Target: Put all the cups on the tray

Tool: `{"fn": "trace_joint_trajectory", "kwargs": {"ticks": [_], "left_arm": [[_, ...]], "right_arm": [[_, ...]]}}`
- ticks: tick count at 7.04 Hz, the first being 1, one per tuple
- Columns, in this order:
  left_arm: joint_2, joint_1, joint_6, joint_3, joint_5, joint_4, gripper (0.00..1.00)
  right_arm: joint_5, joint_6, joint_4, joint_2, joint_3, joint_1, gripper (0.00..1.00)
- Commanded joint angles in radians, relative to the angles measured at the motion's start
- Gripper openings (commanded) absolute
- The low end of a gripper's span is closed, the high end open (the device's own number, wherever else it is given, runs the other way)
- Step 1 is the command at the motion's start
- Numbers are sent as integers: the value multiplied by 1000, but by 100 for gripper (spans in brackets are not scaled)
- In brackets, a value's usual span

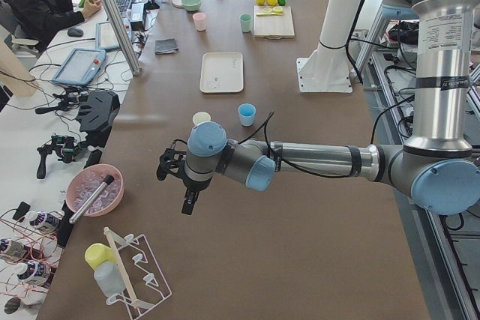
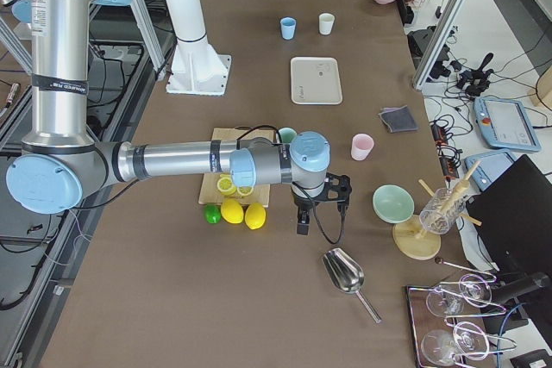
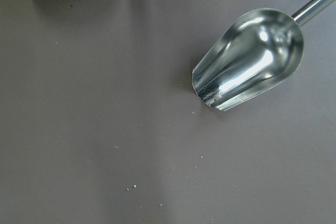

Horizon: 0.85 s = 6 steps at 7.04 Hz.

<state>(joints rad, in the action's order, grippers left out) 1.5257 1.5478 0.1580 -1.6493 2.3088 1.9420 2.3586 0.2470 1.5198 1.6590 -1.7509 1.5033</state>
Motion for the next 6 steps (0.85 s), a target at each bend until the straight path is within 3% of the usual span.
{"fn": "trace_joint_trajectory", "kwargs": {"ticks": [1,6], "left_arm": [[1,0,0,-1,0,0,98],[27,-112,3,-56,4,53,98]], "right_arm": [[1,0,0,-1,1,0,100],[1,0,-56,-45,-36,-5,100]]}}
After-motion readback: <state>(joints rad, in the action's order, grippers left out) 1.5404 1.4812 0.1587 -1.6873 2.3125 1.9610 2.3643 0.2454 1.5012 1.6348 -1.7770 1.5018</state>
